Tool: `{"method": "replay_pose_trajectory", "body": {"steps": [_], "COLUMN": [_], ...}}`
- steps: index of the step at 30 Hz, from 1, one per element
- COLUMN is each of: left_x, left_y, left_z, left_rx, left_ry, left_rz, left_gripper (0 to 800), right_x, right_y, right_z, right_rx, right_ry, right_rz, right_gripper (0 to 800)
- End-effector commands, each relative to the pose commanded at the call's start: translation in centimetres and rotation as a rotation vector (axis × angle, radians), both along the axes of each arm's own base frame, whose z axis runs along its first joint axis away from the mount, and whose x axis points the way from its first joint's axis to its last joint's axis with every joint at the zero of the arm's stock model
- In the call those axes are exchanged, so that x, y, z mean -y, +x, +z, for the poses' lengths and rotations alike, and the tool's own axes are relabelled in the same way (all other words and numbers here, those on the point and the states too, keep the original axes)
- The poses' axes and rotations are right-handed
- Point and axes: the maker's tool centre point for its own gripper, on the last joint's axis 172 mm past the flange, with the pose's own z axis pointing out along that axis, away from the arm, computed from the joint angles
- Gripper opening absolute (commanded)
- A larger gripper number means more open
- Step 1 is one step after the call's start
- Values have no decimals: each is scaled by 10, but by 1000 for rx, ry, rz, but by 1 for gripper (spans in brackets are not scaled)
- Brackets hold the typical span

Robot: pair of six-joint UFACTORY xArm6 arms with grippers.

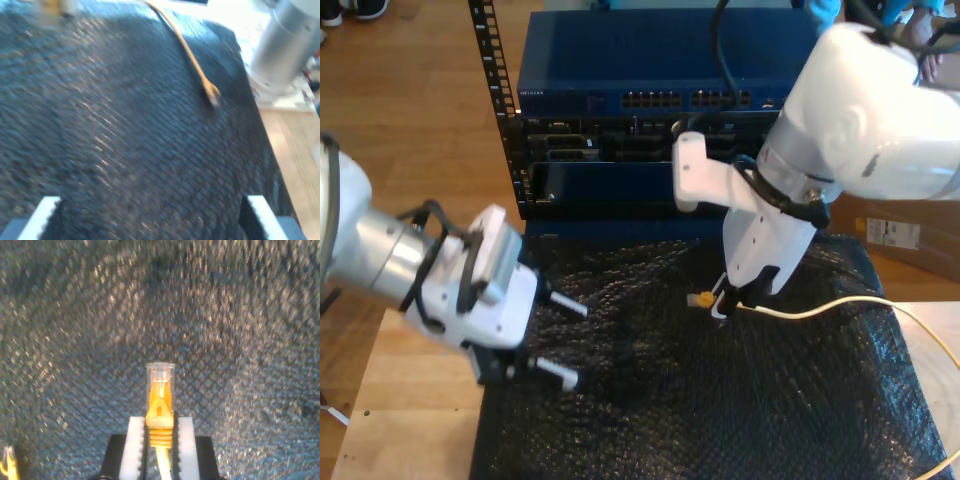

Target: Grab the cable and plug it in

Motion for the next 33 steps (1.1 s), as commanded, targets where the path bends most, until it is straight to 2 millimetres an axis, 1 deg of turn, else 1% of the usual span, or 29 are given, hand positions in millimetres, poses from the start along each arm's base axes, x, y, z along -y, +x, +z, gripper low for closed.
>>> {"method": "replay_pose_trajectory", "body": {"steps": [3,6,9,13,16,20,22,24,29,33], "left_x": [19,39,54,59,66,69,69,70,69,69], "left_y": [13,11,10,14,12,13,13,13,11,11], "left_z": [16,21,25,30,33,39,41,42,40,40], "left_rx": [13,11,12,21,22,30,31,33,30,28], "left_ry": [-50,-78,-101,-119,-132,-153,-160,-162,-165,-165], "left_rz": [-1,-29,-43,-36,-44,-43,-41,-42,-44,-44], "left_gripper": [800,800,800,800,799,791,766,711,692,624], "right_x": [-2,-7,-11,-10,-15,-16,-16,-18,-19,-20], "right_y": [-3,-4,-5,-3,-5,-7,-6,-7,-7,-7], "right_z": [7,12,19,27,29,30,31,32,33,33], "right_rx": [-4,-9,-10,-9,-23,-31,-34,-37,-39,-39], "right_ry": [10,28,56,89,110,118,128,136,143,145], "right_rz": [2,-1,-10,-40,-45,-47,-56,-58,-60,-59], "right_gripper": [2,2,2,2,2,2,2,2,2,2]}}
